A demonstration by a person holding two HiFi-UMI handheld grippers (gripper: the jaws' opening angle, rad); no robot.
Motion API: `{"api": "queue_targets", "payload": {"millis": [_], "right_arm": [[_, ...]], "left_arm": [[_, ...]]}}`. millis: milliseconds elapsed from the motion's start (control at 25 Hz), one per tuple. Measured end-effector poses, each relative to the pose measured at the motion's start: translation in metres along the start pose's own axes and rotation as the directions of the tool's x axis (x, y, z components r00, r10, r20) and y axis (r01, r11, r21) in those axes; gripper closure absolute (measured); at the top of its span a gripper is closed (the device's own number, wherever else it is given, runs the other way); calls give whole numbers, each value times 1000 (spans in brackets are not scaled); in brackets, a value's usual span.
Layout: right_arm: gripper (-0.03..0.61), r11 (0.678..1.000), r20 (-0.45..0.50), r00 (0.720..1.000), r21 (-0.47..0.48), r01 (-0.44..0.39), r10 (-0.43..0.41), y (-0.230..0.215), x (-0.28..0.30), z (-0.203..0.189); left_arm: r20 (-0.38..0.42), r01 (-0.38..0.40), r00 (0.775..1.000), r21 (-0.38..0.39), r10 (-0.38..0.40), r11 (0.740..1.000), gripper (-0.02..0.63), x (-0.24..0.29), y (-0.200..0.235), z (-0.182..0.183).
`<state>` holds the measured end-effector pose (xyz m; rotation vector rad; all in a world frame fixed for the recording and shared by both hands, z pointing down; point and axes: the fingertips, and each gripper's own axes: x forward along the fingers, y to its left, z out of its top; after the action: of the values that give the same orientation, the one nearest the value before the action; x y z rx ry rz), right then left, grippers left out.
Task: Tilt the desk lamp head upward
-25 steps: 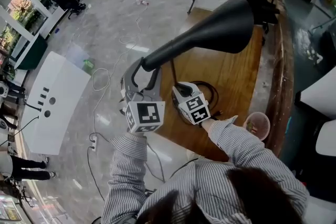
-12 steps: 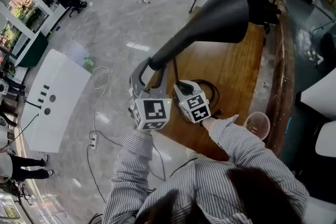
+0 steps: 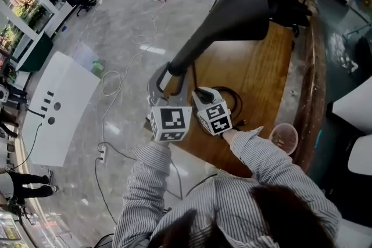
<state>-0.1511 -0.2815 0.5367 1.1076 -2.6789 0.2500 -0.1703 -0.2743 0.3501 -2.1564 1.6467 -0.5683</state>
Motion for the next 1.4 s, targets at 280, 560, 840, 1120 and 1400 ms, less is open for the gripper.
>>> {"api": "queue_targets", "payload": {"millis": [280,560,840,1120,1400], "right_arm": [[534,1000,-2,1000,-2,1,-1,-2,1,0],[534,997,-11,998,-36,-63,62,1,1,1],[534,993,-38,995,-70,-91,89,1,0,0],[532,992,-5,997,-103,-75,75,-4,-19,6],[532,992,95,992,-102,-77,86,6,-60,23]], "left_arm": [[4,-5,1000,-23,5,1000,423,2,-2,-1],[34,47,998,-20,-47,999,417,-1,0,2],[24,8,1000,-10,-7,1000,416,-5,0,0],[27,-6,1000,-23,6,1000,390,-22,-7,0],[85,61,995,-115,-52,992,392,-46,-50,-7]]}}
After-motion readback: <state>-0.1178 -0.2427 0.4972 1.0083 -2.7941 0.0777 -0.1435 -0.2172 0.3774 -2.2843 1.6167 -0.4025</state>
